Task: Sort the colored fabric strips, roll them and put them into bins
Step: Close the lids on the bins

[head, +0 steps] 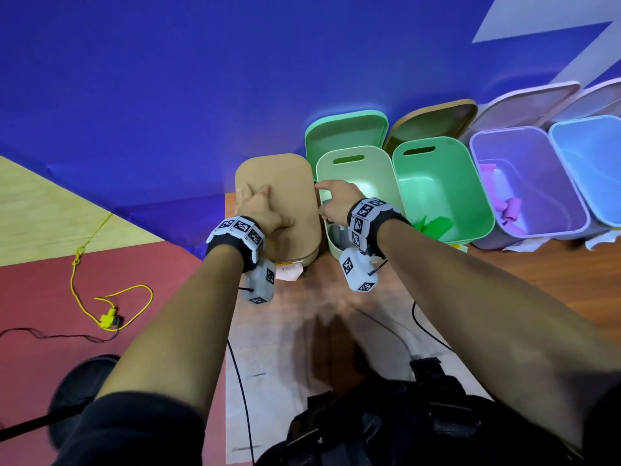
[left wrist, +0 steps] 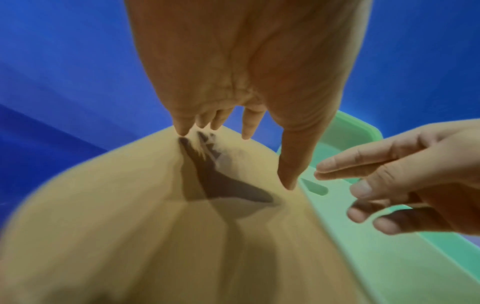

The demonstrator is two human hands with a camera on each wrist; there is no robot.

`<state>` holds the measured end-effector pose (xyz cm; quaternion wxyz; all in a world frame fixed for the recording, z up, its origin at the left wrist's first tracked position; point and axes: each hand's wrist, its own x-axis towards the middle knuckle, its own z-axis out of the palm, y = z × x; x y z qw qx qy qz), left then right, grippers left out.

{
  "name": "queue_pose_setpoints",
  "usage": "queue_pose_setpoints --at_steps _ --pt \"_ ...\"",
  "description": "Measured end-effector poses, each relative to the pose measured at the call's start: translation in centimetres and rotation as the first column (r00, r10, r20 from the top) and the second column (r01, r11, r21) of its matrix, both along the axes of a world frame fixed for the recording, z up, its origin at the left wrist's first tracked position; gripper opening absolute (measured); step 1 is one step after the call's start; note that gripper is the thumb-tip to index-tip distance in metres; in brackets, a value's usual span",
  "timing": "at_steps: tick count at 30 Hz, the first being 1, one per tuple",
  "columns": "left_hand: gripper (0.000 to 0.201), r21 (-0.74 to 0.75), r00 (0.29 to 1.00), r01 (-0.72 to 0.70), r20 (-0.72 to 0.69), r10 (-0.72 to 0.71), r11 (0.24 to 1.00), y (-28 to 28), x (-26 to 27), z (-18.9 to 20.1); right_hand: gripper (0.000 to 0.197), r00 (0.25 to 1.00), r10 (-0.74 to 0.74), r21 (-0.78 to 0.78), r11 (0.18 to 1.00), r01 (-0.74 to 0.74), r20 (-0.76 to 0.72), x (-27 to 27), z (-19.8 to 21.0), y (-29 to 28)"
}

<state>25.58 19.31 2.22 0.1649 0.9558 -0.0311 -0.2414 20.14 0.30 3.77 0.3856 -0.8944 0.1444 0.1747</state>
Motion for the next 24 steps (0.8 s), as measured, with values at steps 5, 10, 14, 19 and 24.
queue_pose_setpoints --at_steps 5,10,14,19,24 --pt "0.09 -0.149 1.0 0.014 0.026 -0.01 0.989 -4.1 -0.3 1.8 0.068 0.998 -0.063 -0.03 0.998 0.064 0.013 -0.7 1.6 -3.5" --pt "0.072 -0.276 0.996 0.011 0.089 0.014 0.961 -8.0 0.6 4.0 0.075 0.992 -0.1 -0.025 0.994 0.102 0.076 -0.1 2.9 -7.7" --pt "0.087 -0.355 0.994 -0.07 0.05 0.093 0.932 -10.1 1.7 4.2 0.085 0.99 -0.119 -0.008 0.993 0.12 0.071 0.8 3.9 -10.3" --pt "0.093 -0.392 0.986 -0.157 -0.01 0.166 0.907 -11.0 3.0 3.5 0.088 0.988 -0.143 -0.001 0.99 0.143 0.058 2.2 3.3 -11.4" --pt "0.066 -0.439 0.985 -0.138 0.028 0.168 0.888 -11.2 3.5 2.6 0.089 0.975 -0.206 0.05 0.978 0.203 0.086 2.9 2.7 -11.7"
